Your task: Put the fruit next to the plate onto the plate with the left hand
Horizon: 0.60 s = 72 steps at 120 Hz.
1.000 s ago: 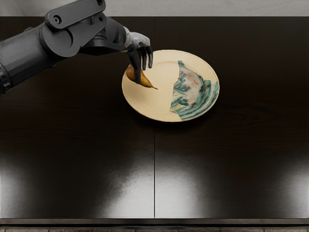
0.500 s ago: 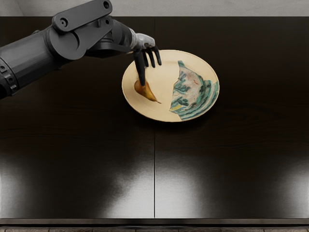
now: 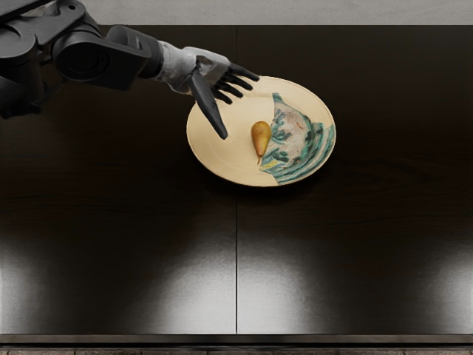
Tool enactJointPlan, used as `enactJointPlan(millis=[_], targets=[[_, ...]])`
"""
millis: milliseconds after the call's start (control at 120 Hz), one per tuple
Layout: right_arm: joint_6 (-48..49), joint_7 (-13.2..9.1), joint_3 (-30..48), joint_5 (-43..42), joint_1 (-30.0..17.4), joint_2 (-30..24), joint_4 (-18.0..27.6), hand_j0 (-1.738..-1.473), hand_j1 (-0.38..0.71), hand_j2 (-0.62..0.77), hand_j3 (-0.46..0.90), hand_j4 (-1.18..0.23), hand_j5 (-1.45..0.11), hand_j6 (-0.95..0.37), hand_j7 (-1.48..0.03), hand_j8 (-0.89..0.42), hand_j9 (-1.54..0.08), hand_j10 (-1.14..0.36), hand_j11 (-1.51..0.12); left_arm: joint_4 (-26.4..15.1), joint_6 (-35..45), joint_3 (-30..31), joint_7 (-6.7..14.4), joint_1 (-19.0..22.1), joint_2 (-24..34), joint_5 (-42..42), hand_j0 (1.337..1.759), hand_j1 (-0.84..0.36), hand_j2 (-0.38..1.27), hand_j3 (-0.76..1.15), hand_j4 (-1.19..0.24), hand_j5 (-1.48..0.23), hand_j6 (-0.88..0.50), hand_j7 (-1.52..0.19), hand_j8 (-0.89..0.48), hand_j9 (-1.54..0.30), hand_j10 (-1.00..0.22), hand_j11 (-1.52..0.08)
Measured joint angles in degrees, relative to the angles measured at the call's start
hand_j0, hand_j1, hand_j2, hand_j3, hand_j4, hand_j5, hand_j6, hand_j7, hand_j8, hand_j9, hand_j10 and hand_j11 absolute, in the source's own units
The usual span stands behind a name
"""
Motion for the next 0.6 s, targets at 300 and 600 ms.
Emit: enactJointPlan(millis=[300,600], targets=[[0.00,0.00,0.00,0.00,0.01,0.00,0.00,-1.658,-0.35,0.00,0.00,0.00,0.00,0.00,0.00,0.00,0.00,0.00,0.00,-11.08,-2.19,-1.58,-0.08,3.80,14.20,-3.91,1.658,0.32,0.01,0.00,-0.03,-0.04,-0.03,-0.04,-0.03,-0.04,-0.03,-0.04],[-0.02,0.00,0.00,0.00,0.00,0.00,0.00,-1.658,-0.35,0.00,0.00,0.00,0.00,0.00,0.00,0.00,0.00,0.00,0.00,-12.61,-2.32,-3.96,-0.40,10.91,21.76,-9.16,1.658,0.32,0.01,0.00,-0.02,-0.03,-0.02,-0.03,-0.02,-0.03,-0.02,-0.03]])
